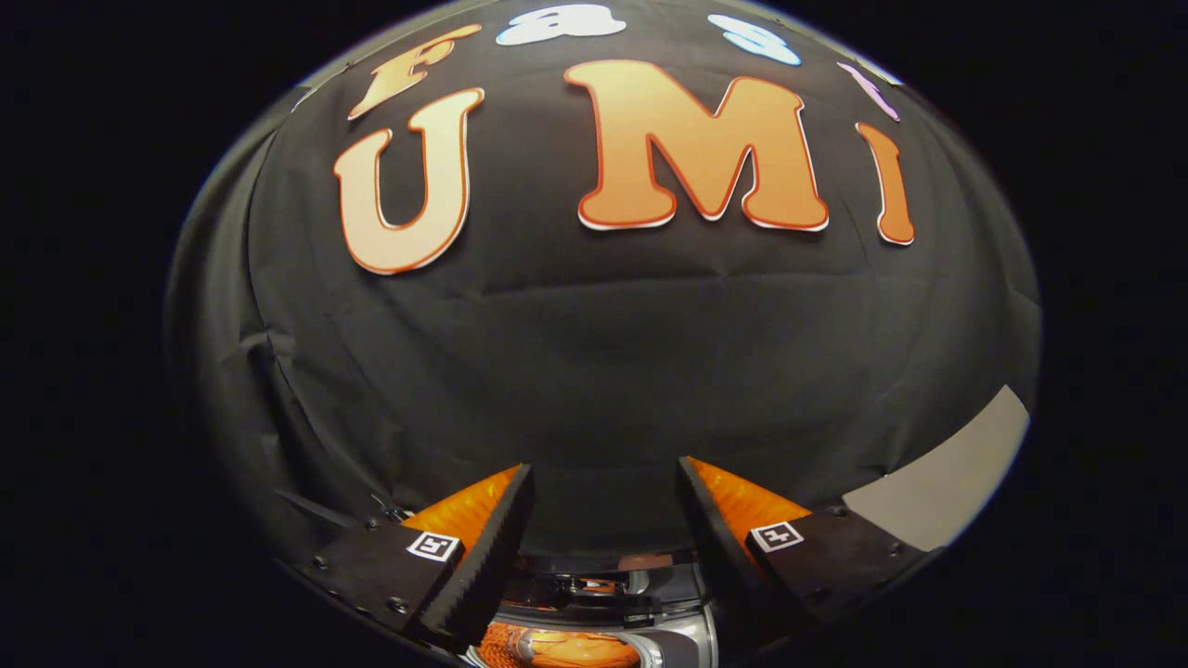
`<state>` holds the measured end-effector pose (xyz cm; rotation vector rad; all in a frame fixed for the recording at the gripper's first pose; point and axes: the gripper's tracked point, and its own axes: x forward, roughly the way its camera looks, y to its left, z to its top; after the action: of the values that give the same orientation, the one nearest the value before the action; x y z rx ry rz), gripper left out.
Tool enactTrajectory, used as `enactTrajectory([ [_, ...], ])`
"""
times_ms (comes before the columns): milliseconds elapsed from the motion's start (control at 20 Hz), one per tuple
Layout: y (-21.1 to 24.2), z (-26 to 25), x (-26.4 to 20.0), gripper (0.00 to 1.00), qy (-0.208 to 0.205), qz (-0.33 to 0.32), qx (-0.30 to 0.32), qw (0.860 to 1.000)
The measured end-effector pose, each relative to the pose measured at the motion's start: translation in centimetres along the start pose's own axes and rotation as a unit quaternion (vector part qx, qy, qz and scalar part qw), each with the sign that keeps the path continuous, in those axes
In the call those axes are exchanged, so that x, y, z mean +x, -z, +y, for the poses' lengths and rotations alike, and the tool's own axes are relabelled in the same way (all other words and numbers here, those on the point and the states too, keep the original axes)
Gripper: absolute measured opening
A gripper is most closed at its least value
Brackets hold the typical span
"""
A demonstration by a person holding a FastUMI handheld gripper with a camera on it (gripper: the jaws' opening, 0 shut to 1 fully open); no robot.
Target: Put the clothes into the washing machine and then close the washing machine lid.
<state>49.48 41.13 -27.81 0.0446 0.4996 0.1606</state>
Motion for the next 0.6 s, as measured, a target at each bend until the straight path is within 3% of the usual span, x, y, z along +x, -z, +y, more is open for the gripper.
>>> enactTrajectory([
  [600,0.7,-0.7,-0.7,0.99,0.005,-0.013,-0.008,1.000],
])
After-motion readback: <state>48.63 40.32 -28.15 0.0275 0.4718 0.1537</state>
